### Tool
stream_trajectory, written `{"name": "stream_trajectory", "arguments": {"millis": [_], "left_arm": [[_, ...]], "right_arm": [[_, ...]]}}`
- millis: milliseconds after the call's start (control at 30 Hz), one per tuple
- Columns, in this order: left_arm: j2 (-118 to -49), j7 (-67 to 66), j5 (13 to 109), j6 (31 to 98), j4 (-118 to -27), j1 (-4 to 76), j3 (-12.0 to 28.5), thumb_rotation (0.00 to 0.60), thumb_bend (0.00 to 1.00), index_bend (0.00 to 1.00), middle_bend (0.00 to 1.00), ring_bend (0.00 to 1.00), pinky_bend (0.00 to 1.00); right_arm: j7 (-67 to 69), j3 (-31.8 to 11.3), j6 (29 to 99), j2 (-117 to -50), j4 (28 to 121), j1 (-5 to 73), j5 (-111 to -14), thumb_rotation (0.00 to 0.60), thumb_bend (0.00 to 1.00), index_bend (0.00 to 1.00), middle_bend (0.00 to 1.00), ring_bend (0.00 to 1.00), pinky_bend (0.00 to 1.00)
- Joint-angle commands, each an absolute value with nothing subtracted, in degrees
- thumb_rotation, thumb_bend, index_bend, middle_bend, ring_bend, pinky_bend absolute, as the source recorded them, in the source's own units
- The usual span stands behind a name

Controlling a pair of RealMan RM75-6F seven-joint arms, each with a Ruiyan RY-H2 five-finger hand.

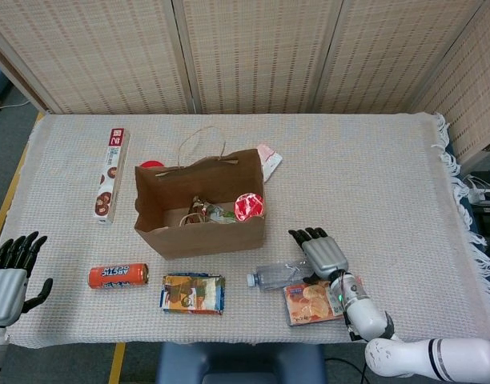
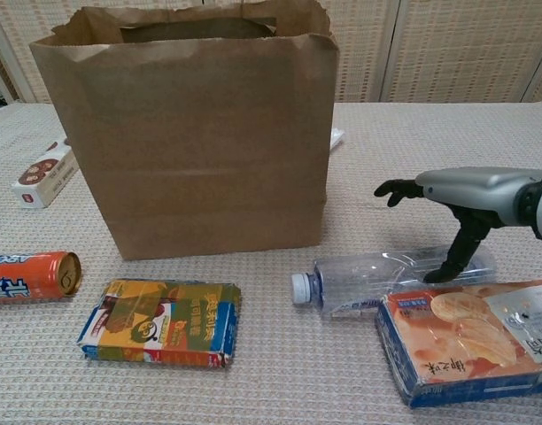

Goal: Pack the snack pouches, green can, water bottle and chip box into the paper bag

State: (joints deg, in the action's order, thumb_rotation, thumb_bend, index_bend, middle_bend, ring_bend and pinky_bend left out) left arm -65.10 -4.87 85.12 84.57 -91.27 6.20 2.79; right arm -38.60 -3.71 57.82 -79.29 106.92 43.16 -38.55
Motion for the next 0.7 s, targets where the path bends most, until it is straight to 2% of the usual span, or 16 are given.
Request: {"name": "stream_trajectory", "arguments": {"millis": [33, 433, 700], "left_arm": [[-65.1, -4.8, 85.1, 84.6, -91.3, 6.2, 2.8, 0.600, 0.39, 0.06, 0.00, 0.00, 0.00], [-65.1, -5.0, 85.1, 84.6, -91.3, 6.2, 2.8, 0.600, 0.39, 0.06, 0.00, 0.00, 0.00], [-65.1, -5.1, 85.0, 84.6, -91.4, 6.2, 2.8, 0.600, 0.39, 0.06, 0.00, 0.00, 0.00]], "right_arm": [[-38.9, -3.5, 57.8, -80.1, 106.4, 43.8, -37.7, 0.600, 0.06, 0.00, 0.08, 0.04, 0.08], [-40.3, -1.6, 57.5, -82.6, 104.1, 45.7, -35.7, 0.600, 0.06, 0.00, 0.08, 0.04, 0.08], [-44.2, 0.0, 57.9, -85.7, 101.9, 47.7, -33.2, 0.600, 0.07, 0.13, 0.16, 0.11, 0.12]]}}
